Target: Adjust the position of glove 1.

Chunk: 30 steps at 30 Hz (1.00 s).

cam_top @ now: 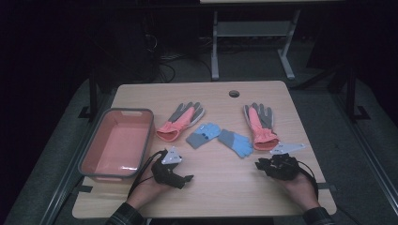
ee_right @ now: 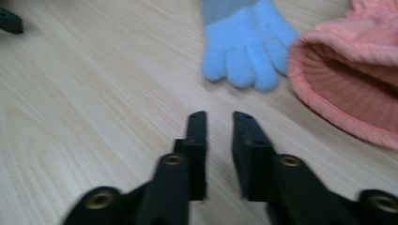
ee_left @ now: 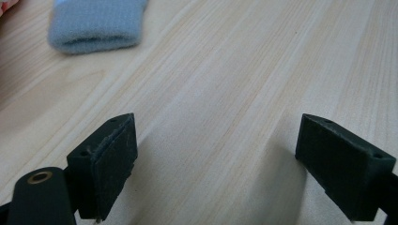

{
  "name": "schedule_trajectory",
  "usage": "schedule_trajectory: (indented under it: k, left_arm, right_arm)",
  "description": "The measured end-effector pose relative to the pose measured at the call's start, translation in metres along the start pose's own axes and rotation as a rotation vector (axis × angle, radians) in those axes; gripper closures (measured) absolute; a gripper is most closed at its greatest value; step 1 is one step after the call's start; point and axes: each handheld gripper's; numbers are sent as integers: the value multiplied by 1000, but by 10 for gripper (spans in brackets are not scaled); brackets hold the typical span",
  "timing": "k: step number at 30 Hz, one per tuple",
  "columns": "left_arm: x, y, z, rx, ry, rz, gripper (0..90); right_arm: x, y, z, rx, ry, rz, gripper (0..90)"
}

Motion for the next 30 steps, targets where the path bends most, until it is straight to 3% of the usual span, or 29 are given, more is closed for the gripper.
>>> schedule_trajectory:
  k: [3, 7, 15, 30]
  left_arm:
    - [0, 0, 0, 1, 0, 1, 125]
    - [0, 0, 0, 2, 1, 2, 125]
    - [0, 0, -1, 2, 1, 4, 125]
    - [0, 0, -1, 5, 3, 4, 125]
  right_arm:
    - [2, 3, -7, 2, -9, -20, 899]
    - [1, 10, -20, -3, -17, -55, 900]
    - [3, 27, -49, -25, -48, -49, 900]
    - [0, 68, -94, -17, -37, -42, 900]
Point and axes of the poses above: each handheld gripper's, and its own axes: y roughly forward along the jaws, z roughly out of its underside, x roughly to its left, and after that the axes turned 8 degrees about x, right-handed
